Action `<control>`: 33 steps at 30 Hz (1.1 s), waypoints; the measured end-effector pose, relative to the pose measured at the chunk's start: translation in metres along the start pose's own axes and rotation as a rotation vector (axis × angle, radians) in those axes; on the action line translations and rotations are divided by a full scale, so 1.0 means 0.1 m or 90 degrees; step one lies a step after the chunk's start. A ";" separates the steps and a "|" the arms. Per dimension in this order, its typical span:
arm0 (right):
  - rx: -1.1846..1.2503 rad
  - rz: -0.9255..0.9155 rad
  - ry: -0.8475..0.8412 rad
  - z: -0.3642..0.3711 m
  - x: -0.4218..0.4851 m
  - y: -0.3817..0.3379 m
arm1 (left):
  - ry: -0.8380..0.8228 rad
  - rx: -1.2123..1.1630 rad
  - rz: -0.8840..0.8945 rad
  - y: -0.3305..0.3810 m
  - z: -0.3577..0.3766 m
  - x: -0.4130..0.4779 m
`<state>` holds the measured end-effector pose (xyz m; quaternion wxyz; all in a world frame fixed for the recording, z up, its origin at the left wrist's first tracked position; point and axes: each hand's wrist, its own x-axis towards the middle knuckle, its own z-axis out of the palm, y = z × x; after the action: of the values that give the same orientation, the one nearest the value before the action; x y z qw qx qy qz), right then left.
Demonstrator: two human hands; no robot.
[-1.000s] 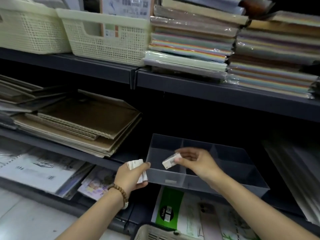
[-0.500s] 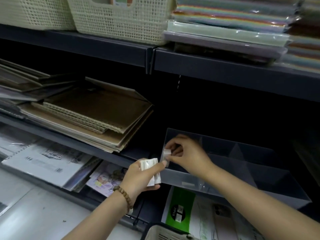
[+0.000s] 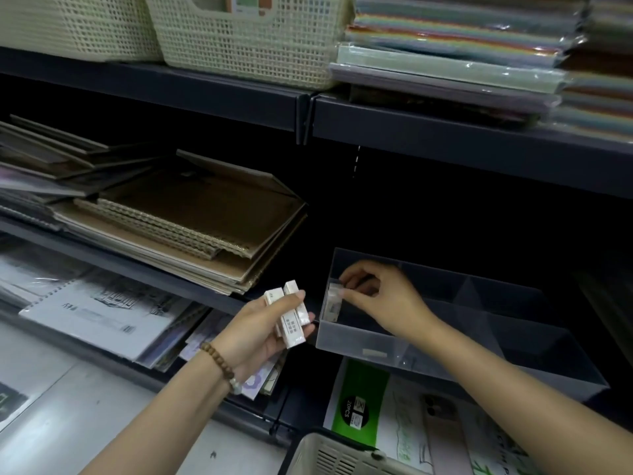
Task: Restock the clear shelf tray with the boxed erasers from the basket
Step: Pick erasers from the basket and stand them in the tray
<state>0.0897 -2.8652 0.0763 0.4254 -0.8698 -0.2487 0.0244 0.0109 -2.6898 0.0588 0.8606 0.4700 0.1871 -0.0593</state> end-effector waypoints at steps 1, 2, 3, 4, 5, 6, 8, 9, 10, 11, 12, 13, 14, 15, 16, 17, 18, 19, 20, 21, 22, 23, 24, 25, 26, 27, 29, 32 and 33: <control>0.018 -0.003 0.017 -0.02 -0.03 -0.04 | -0.009 -0.031 0.005 0.01 0.00 -0.01; 0.051 -0.003 0.032 -0.04 -0.06 -0.09 | -0.016 -0.056 0.006 0.02 0.01 -0.01; 0.097 0.003 0.036 -0.05 -0.09 -0.14 | -0.022 -0.078 0.008 0.02 0.03 -0.02; 0.143 0.014 0.026 -0.05 -0.13 -0.20 | -0.030 -0.094 0.010 0.02 0.05 -0.02; 0.181 0.029 0.004 -0.04 -0.16 -0.26 | -0.043 -0.103 0.014 0.02 0.07 -0.03; 0.207 0.047 -0.024 -0.02 -0.20 -0.31 | -0.059 -0.104 0.019 0.02 0.09 -0.04; 0.240 0.093 -0.068 0.02 -0.24 -0.38 | -0.090 -0.096 0.026 0.01 0.12 -0.05; 0.256 0.114 -0.079 0.03 -0.26 -0.41 | -0.096 -0.089 0.027 0.01 0.13 -0.06; 0.275 0.131 -0.082 0.04 -0.28 -0.43 | -0.095 -0.078 0.028 0.01 0.15 -0.06; 0.295 0.141 -0.080 0.05 -0.30 -0.44 | -0.088 -0.064 0.032 0.00 0.16 -0.07; 0.314 0.145 -0.075 0.05 -0.31 -0.45 | -0.078 -0.048 0.038 0.00 0.18 -0.07; 0.329 0.144 -0.070 0.06 -0.32 -0.46 | -0.066 -0.031 0.048 -0.01 0.20 -0.08; 0.342 0.140 -0.066 0.07 -0.33 -0.47 | -0.053 -0.013 0.059 -0.02 0.22 -0.09; 0.355 0.138 -0.060 0.08 -0.34 -0.49 | -0.042 0.003 0.071 -0.02 0.24 -0.10; 0.372 0.139 -0.052 0.09 -0.34 -0.50 | -0.030 0.013 0.081 -0.03 0.27 -0.12; 0.394 0.144 -0.042 0.10 -0.34 -0.52 | -0.016 0.015 0.089 -0.03 0.30 -0.13; 0.414 0.147 -0.029 0.10 -0.35 -0.53 | 0.001 0.011 0.097 -0.03 0.31 -0.15; 0.425 0.146 -0.011 0.09 -0.35 -0.54 | 0.022 0.007 0.105 -0.03 0.33 -0.15; 0.424 0.142 0.014 0.07 -0.34 -0.55 | 0.048 0.003 0.115 -0.02 0.33 -0.16; 0.420 0.143 0.041 0.04 -0.33 -0.55 | 0.079 0.001 0.124 -0.01 0.33 -0.15; 0.426 0.151 0.061 0.01 -0.33 -0.54 | 0.110 0.000 0.136 -0.01 0.31 -0.14; 0.445 0.166 0.064 -0.01 -0.33 -0.54 | 0.135 0.001 0.152 0.00 0.29 -0.13; 0.471 0.185 0.050 -0.01 -0.35 -0.54 | 0.152 0.004 0.174 0.00 0.28 -0.12; 0.492 0.207 0.024 0.02 -0.37 -0.55 | 0.161 0.014 0.198 0.00 0.28 -0.11; 0.505 0.229 -0.002 0.06 -0.41 -0.56 | 0.165 0.034 0.224 0.00 0.28 -0.10; 0.514 0.250 -0.021 0.12 -0.44 -0.57 | 0.166 0.059 0.249 -0.01 0.29 -0.10; 0.545 0.276 -0.027 0.21 -0.48 -0.58 | 0.154 0.070 0.279 -0.03 0.31 -0.10; 0.566 0.293 -0.010 0.26 -0.49 -0.61 | 0.148 0.023 0.271 -0.07 0.30 -0.10; 0.570 0.304 -0.011 0.27 -0.49 -0.62 | 0.154 0.019 0.264 -0.08 0.29 -0.09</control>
<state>0.0147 -2.8357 0.0972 0.7370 -0.6345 -0.0116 0.2326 0.0080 -2.7191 0.0708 0.8185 0.5148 0.1878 0.1725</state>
